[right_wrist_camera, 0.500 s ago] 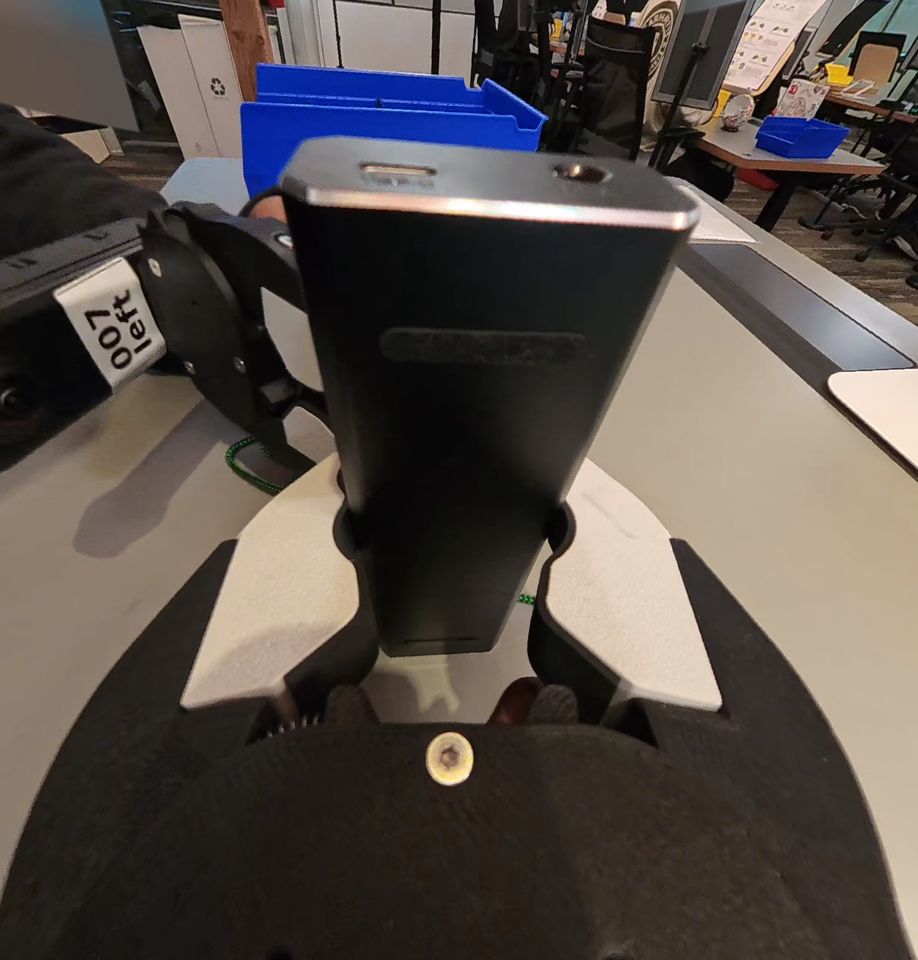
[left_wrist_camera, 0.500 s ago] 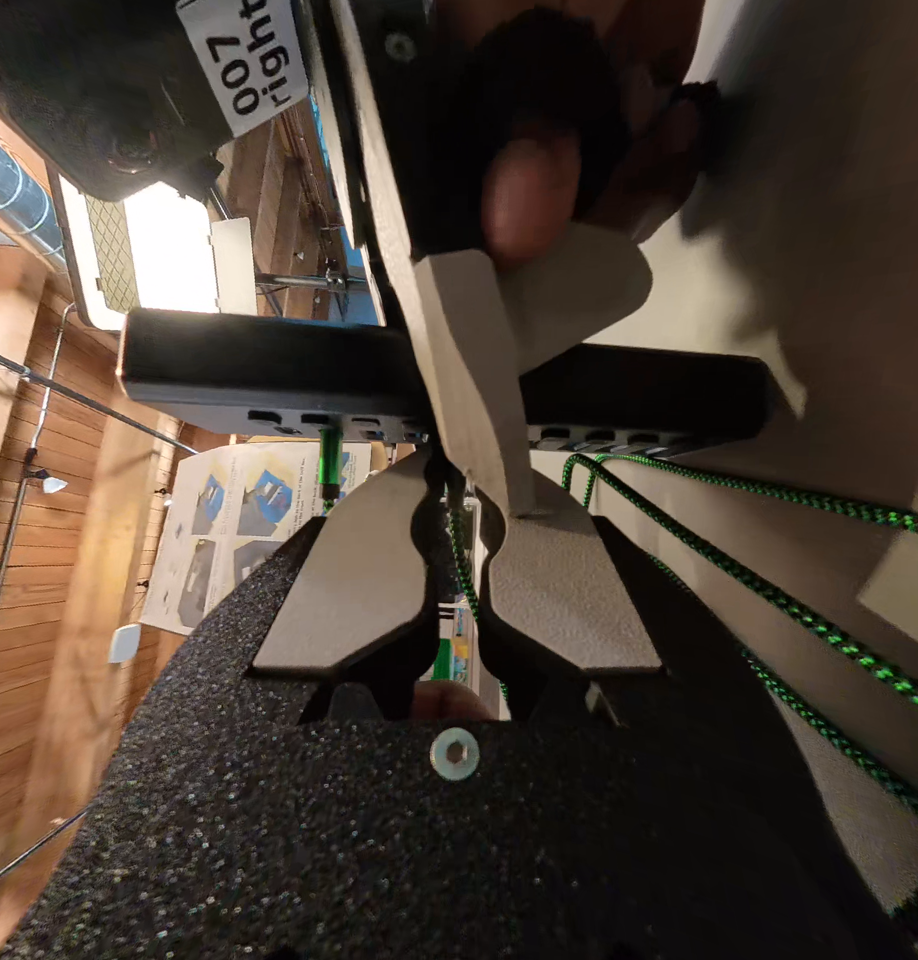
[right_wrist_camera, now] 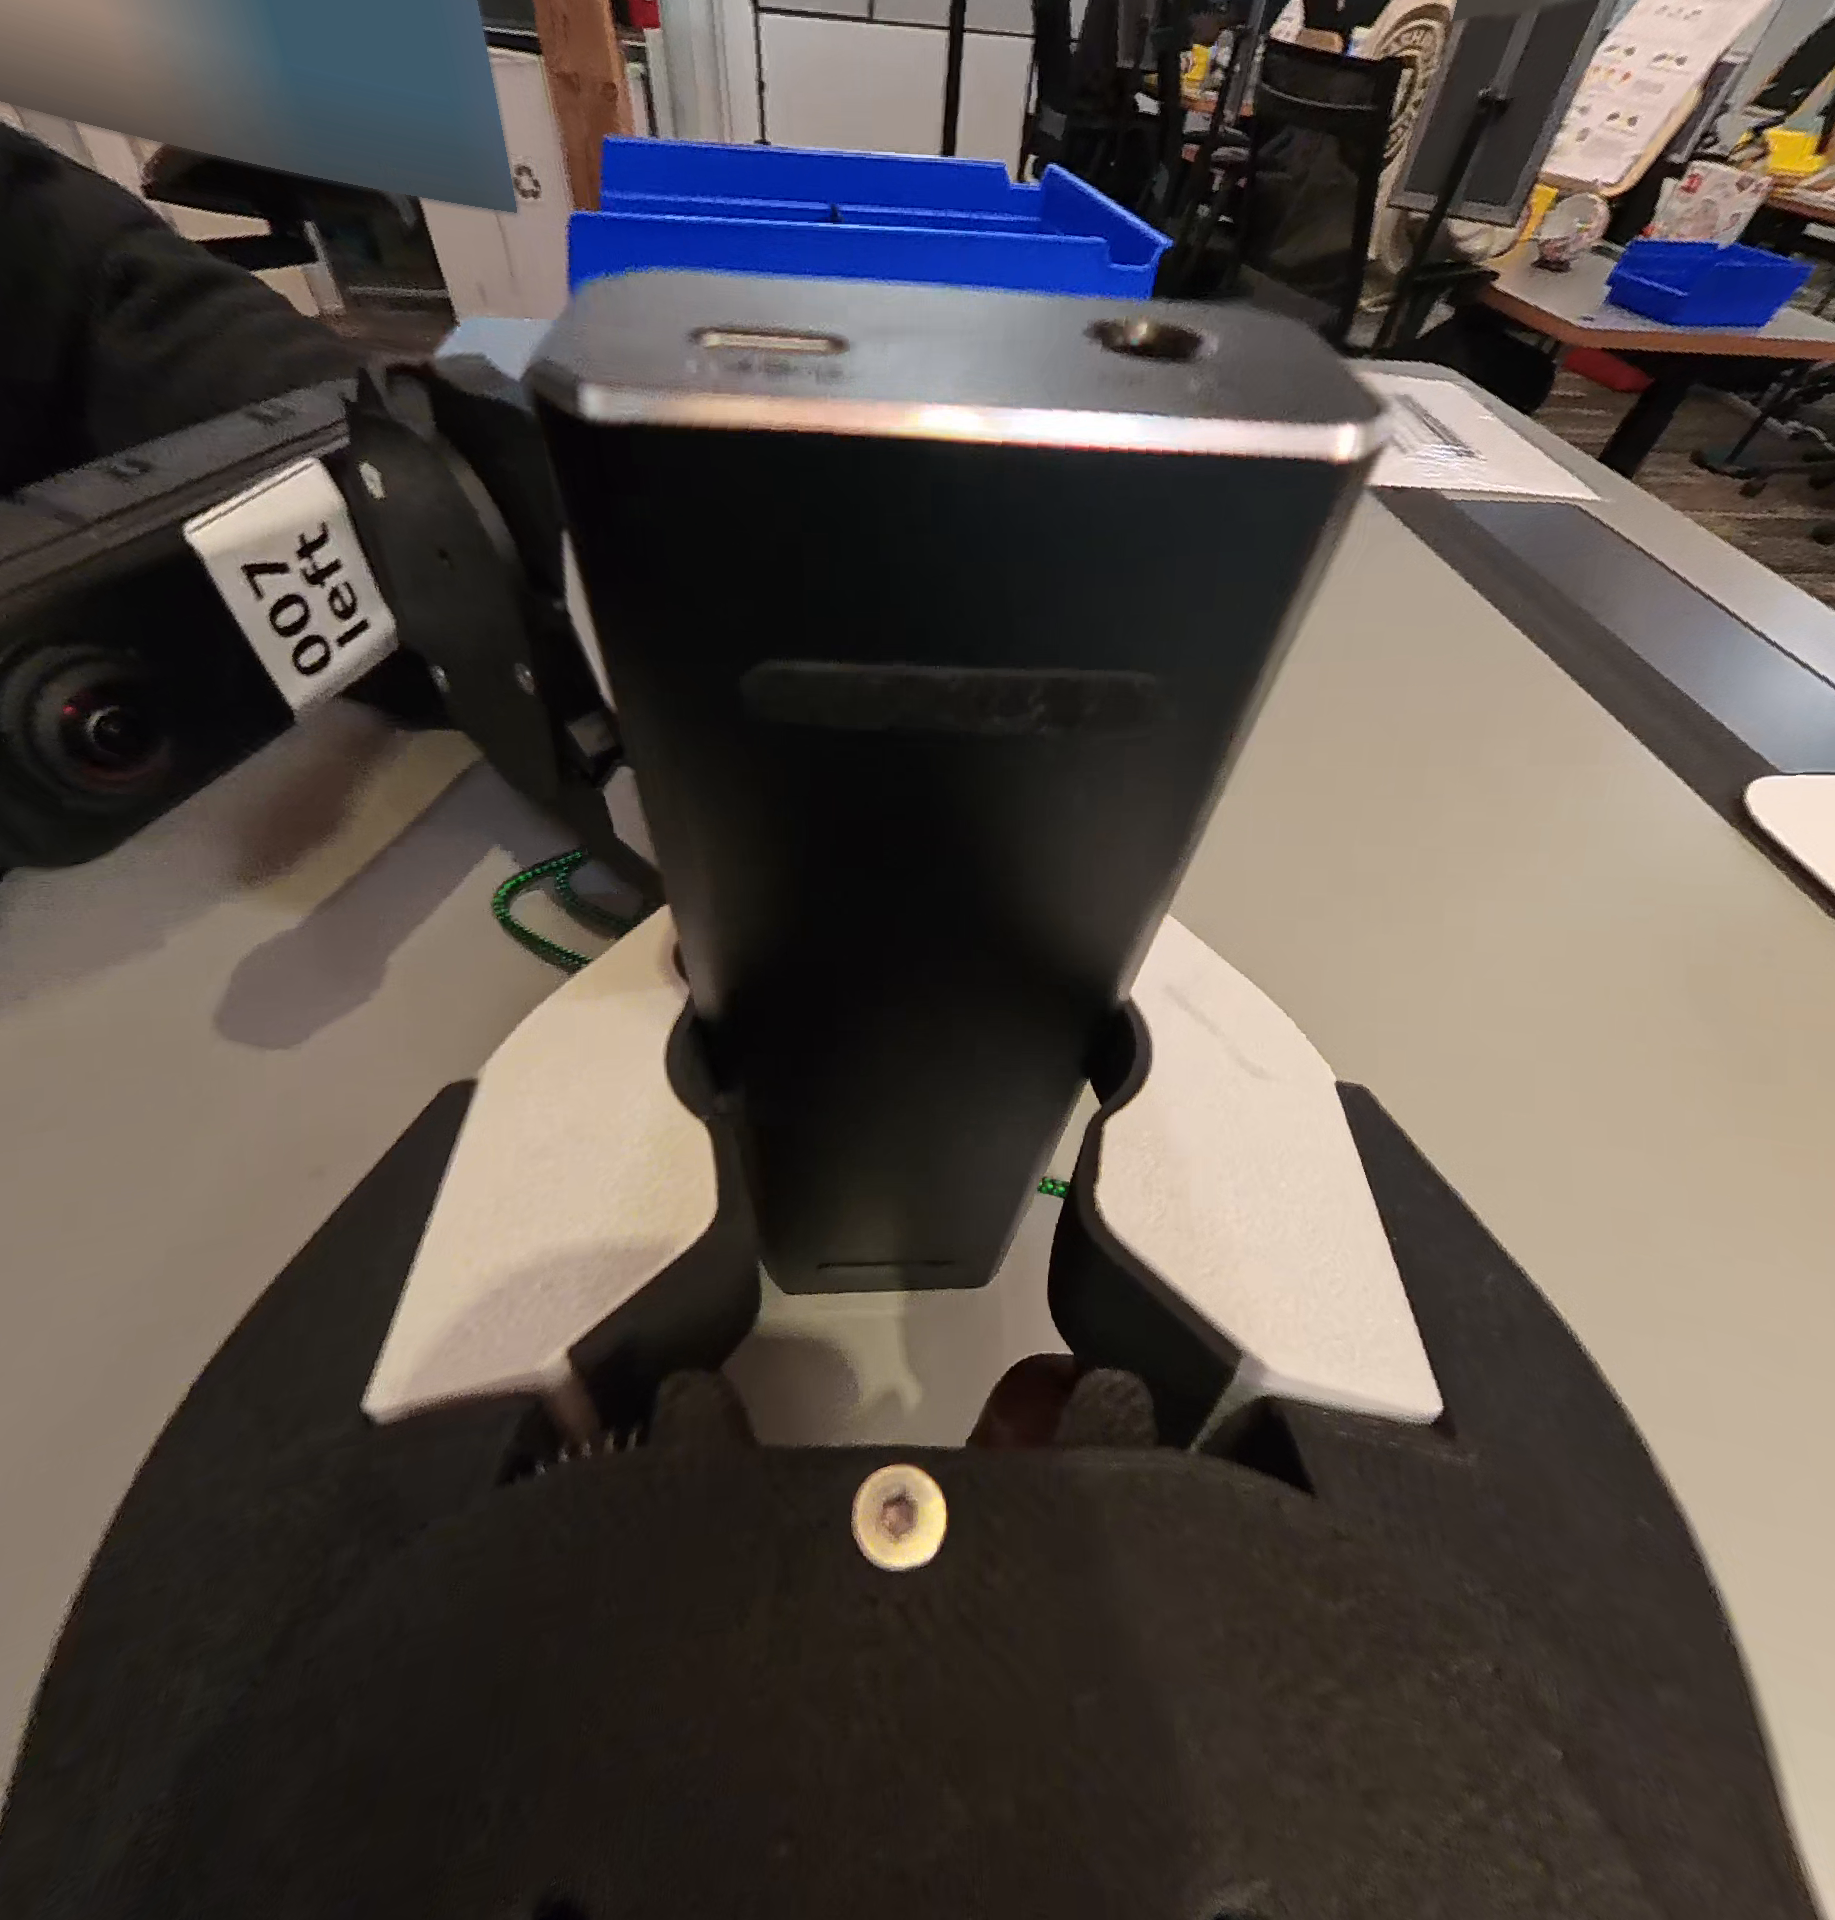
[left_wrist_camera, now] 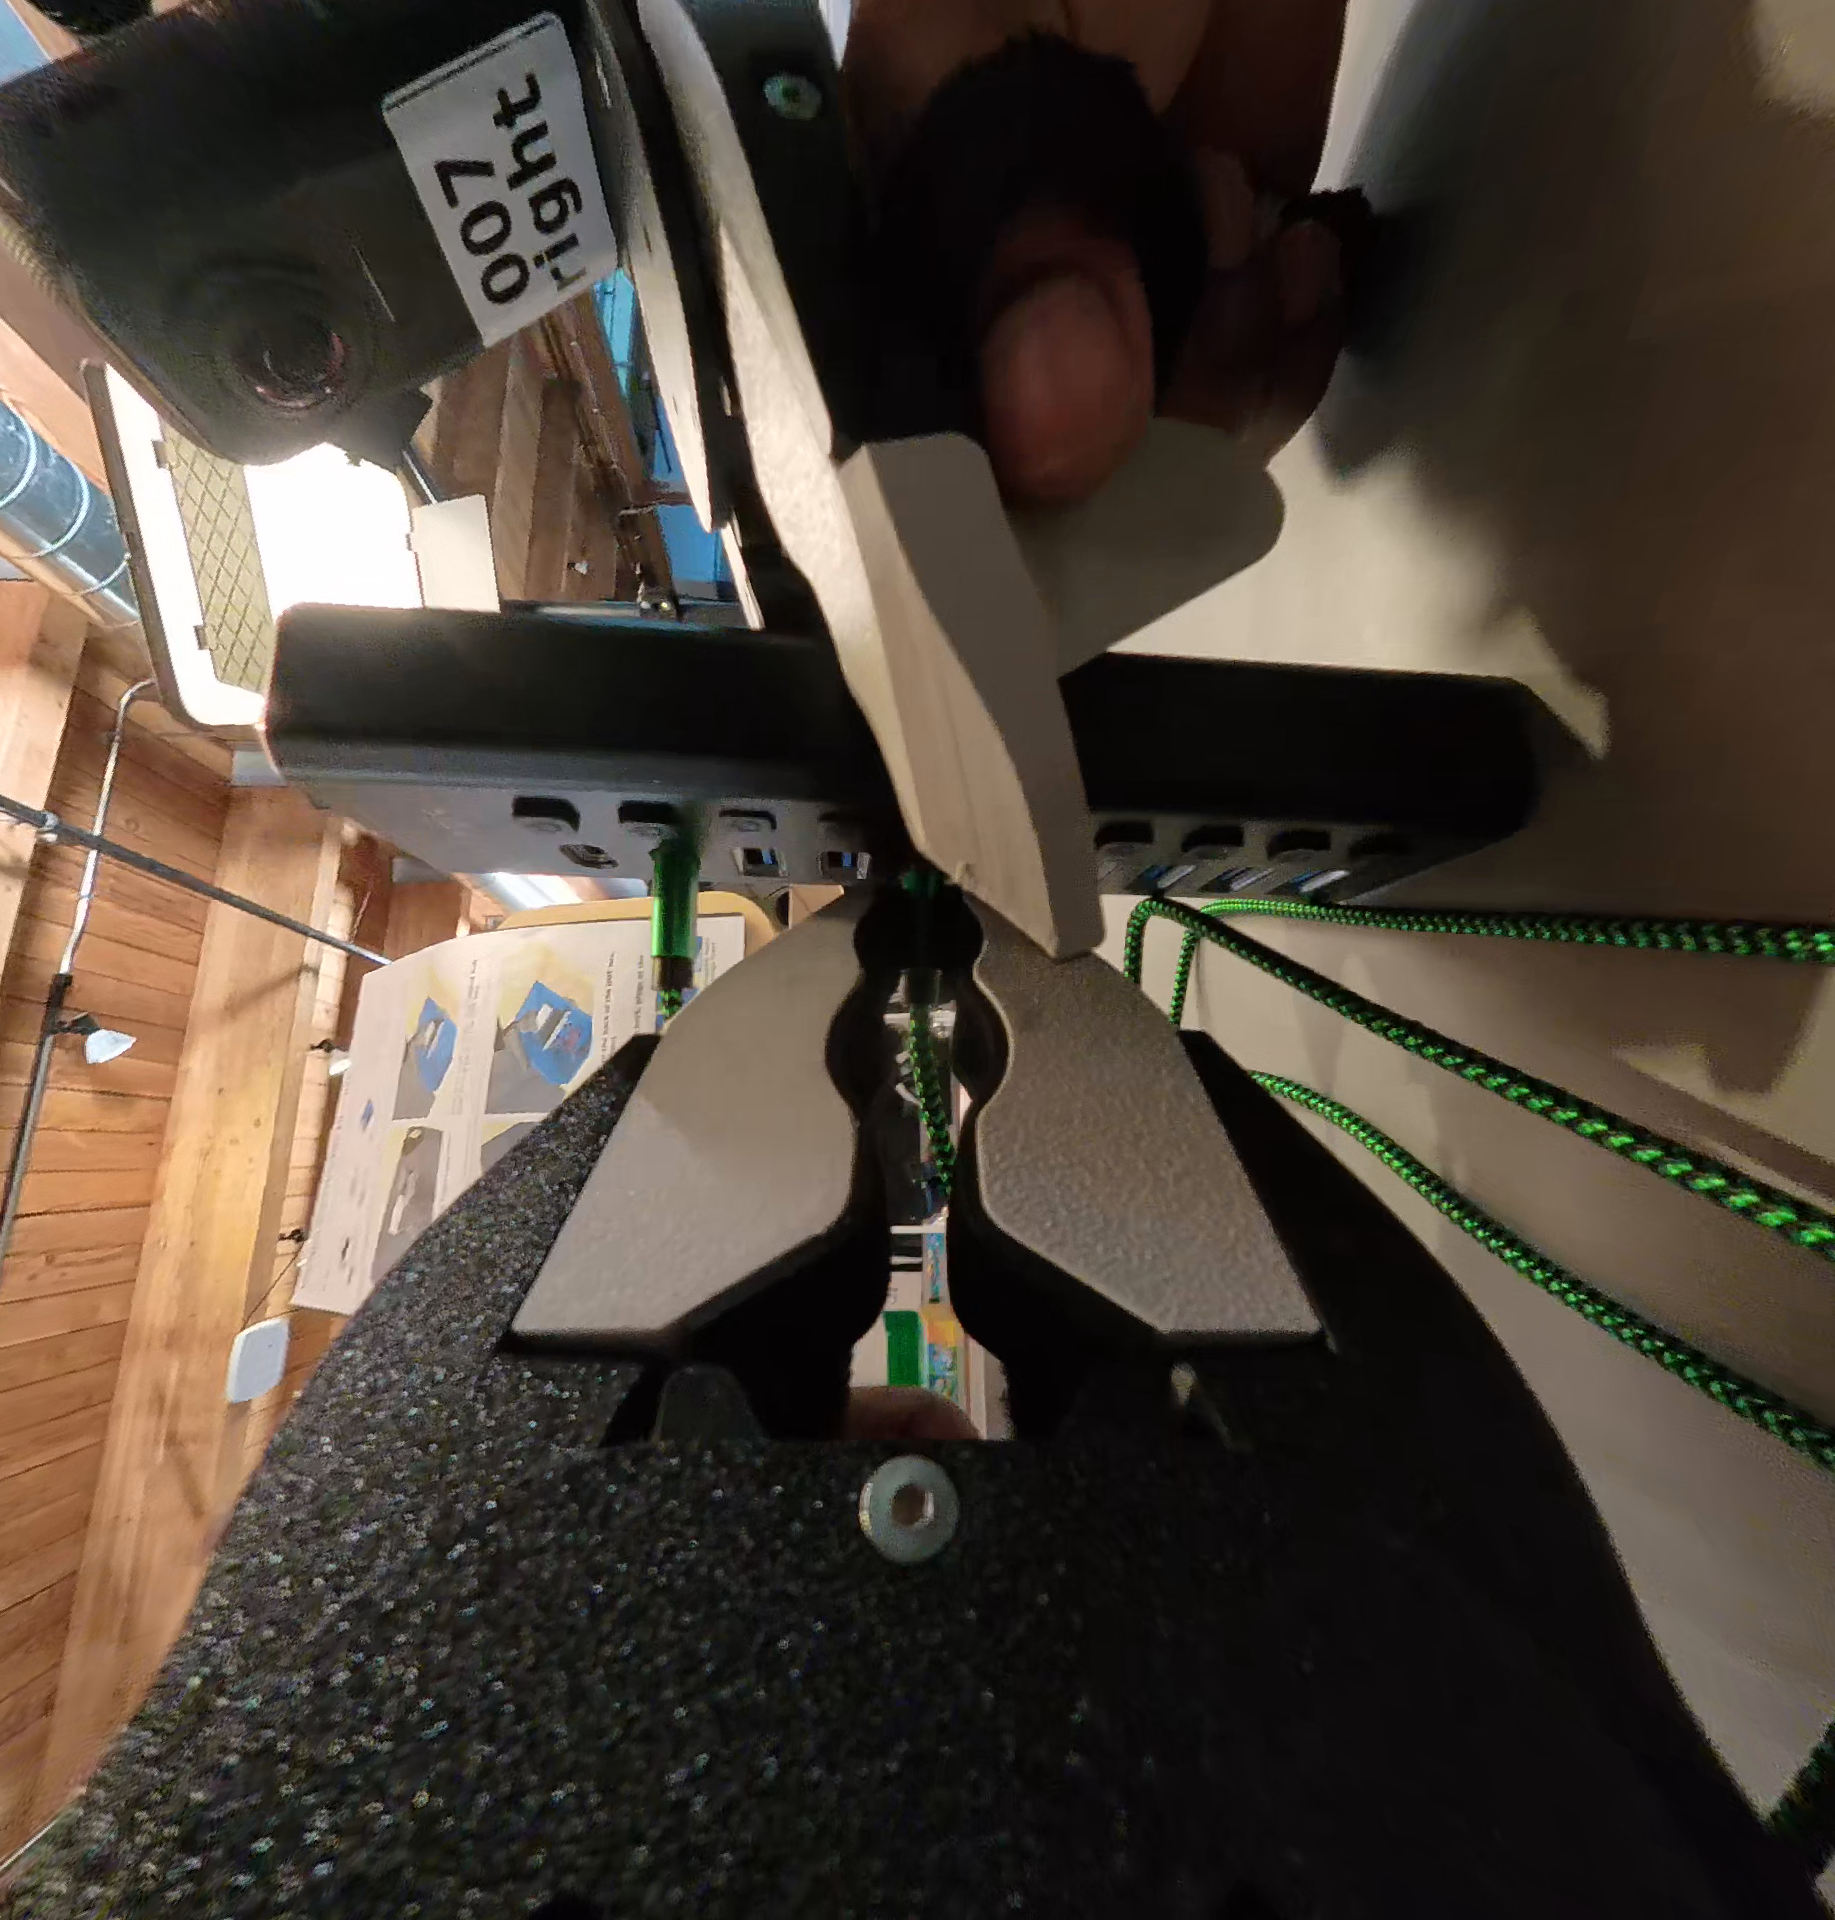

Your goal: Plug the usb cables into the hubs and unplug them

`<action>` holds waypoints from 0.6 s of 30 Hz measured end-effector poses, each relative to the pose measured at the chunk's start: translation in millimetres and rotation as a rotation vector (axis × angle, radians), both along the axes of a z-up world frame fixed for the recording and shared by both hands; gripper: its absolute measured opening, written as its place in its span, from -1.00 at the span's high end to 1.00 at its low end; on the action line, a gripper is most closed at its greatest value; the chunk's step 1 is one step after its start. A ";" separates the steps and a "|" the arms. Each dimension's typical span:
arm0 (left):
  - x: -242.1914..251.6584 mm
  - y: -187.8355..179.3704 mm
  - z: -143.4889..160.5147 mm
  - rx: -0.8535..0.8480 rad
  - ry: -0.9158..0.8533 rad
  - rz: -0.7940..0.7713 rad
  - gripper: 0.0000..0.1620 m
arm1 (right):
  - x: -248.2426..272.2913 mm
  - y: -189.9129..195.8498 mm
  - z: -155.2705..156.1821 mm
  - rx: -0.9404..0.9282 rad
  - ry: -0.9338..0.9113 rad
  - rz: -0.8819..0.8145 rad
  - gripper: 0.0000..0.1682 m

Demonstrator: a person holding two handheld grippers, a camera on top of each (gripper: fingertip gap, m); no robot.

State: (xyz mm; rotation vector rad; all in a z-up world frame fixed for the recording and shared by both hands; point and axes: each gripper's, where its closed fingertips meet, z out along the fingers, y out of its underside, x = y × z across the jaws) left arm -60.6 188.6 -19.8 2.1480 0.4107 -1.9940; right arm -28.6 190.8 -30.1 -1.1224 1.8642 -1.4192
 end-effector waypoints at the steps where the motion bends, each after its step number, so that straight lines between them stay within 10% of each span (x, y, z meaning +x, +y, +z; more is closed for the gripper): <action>1: 0.3 0.8 -0.2 0.013 -0.003 -0.011 0.92 | 0.3 0.9 -0.3 0.004 0.000 0.013 0.16; 18: 3.8 -1.5 -0.9 0.098 -0.005 0.000 0.90 | 0.6 0.0 -3.9 0.086 0.047 -0.026 0.16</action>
